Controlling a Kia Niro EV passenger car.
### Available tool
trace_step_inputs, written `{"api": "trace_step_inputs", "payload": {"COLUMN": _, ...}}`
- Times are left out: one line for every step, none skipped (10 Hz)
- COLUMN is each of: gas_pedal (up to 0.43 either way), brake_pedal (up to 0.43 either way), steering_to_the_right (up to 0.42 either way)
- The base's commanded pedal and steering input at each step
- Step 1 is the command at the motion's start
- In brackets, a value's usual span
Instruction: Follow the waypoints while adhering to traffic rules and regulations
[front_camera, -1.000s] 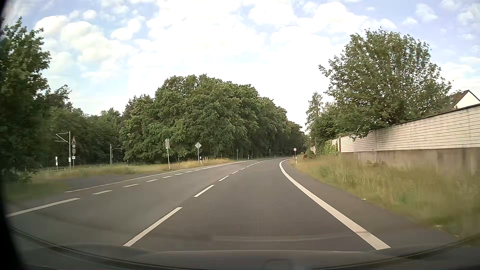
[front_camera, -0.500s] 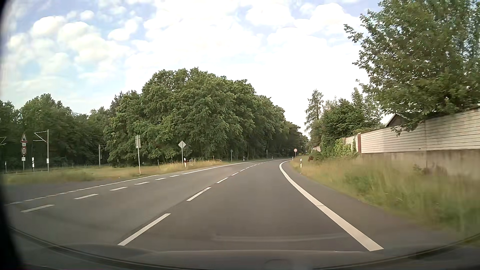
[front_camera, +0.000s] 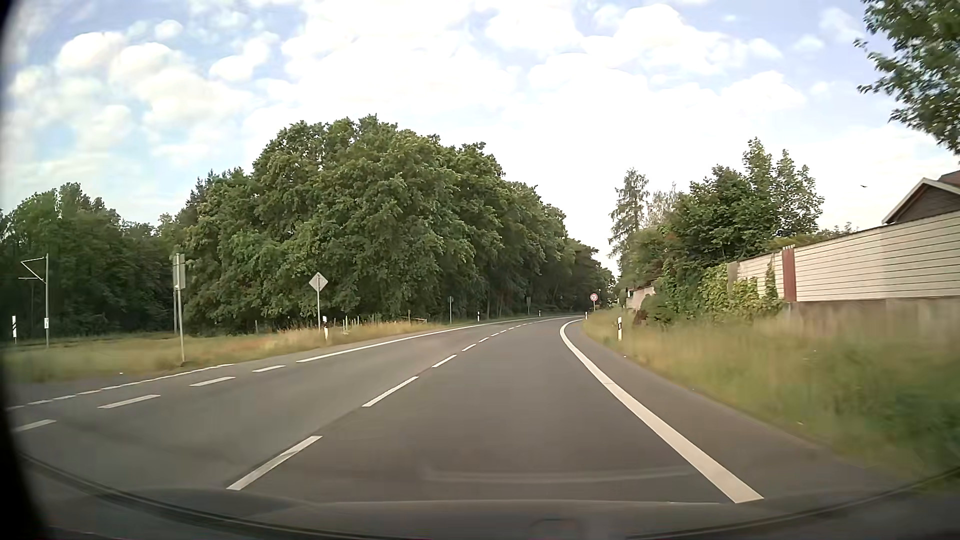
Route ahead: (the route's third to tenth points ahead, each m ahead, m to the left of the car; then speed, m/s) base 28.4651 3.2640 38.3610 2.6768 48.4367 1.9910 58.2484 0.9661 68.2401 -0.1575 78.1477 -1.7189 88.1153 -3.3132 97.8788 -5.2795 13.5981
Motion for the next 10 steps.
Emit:
{"api": "trace_step_inputs", "payload": {"gas_pedal": 0.047, "brake_pedal": 0.03, "steering_to_the_right": 0.008}}
{"api": "trace_step_inputs", "payload": {"gas_pedal": 0.047, "brake_pedal": 0.03, "steering_to_the_right": 0.008}}
{"api": "trace_step_inputs", "payload": {"gas_pedal": 0.047, "brake_pedal": 0.03, "steering_to_the_right": 0.009}}
{"api": "trace_step_inputs", "payload": {"gas_pedal": 0.047, "brake_pedal": 0.03, "steering_to_the_right": 0.009}}
{"api": "trace_step_inputs", "payload": {"gas_pedal": 0.047, "brake_pedal": 0.03, "steering_to_the_right": 0.009}}
{"api": "trace_step_inputs", "payload": {"gas_pedal": 0.047, "brake_pedal": 0.024, "steering_to_the_right": 0.009}}
{"api": "trace_step_inputs", "payload": {"gas_pedal": 0.047, "brake_pedal": 0.03, "steering_to_the_right": 0.009}}
{"api": "trace_step_inputs", "payload": {"gas_pedal": 0.047, "brake_pedal": 0.03, "steering_to_the_right": 0.009}}
{"api": "trace_step_inputs", "payload": {"gas_pedal": 0.047, "brake_pedal": 0.03, "steering_to_the_right": 0.009}}
{"api": "trace_step_inputs", "payload": {"gas_pedal": 0.047, "brake_pedal": 0.03, "steering_to_the_right": 0.01}}
